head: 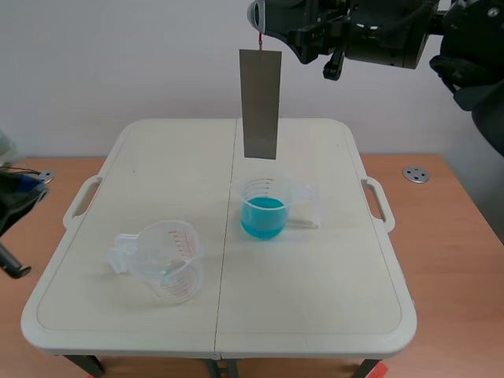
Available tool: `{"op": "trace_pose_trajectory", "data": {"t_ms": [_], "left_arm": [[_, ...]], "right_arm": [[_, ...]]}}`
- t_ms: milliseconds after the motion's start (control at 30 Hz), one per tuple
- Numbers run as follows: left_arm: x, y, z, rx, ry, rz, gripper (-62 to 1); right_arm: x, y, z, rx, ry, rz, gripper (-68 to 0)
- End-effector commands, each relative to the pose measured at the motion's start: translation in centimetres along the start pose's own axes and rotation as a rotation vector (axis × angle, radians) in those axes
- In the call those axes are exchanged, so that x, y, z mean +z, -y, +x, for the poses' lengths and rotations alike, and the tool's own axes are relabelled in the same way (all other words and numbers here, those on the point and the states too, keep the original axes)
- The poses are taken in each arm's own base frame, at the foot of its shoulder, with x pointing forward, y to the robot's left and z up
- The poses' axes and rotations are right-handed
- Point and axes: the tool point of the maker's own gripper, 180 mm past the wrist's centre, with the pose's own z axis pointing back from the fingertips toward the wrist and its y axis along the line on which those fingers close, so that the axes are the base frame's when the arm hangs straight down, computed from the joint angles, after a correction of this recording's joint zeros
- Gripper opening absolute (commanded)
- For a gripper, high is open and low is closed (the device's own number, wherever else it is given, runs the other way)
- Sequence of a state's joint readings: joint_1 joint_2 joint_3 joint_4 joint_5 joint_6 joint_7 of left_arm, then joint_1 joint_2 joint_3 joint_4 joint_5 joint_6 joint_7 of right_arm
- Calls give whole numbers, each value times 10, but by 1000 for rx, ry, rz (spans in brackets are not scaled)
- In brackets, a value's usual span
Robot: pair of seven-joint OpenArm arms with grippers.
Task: Hold the metal plate by the orange handle, dip it into the blue solution, take it out and point at it, then put the plate back in the beaker on the left.
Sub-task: 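Raise the plate and point at it, then put the plate into the left beaker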
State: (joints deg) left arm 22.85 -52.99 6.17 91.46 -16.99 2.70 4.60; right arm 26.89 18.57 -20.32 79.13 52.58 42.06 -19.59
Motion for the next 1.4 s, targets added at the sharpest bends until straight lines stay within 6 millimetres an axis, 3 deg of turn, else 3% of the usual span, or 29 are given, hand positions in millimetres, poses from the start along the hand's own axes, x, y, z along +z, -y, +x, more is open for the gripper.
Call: {"op": "trace_pose_trajectory", "data": {"t_ms": [0,67,167,367,600,833,1067,1367], "left_arm": [[8,-3,-17,18,-40,34,-594],[23,-5,-40,25,-107,68,-594],[47,7,-74,36,-210,59,-594],[98,53,-136,100,-410,-9,-594],[153,103,-186,234,-595,-43,-594],[189,166,-206,384,-704,-147,-594],[213,226,-206,467,-760,-285,-594],[222,265,-193,504,-759,-381,-594]], "right_arm": [[1,-1,18,24,49,15,-662],[1,-1,18,24,49,15,-662],[1,-1,18,24,49,15,-662],[1,-1,19,23,50,15,-662],[1,-1,19,24,51,15,-662],[0,-2,25,20,68,23,-662],[-2,-3,30,15,84,32,-662],[-11,-16,28,18,69,79,-662]]}}
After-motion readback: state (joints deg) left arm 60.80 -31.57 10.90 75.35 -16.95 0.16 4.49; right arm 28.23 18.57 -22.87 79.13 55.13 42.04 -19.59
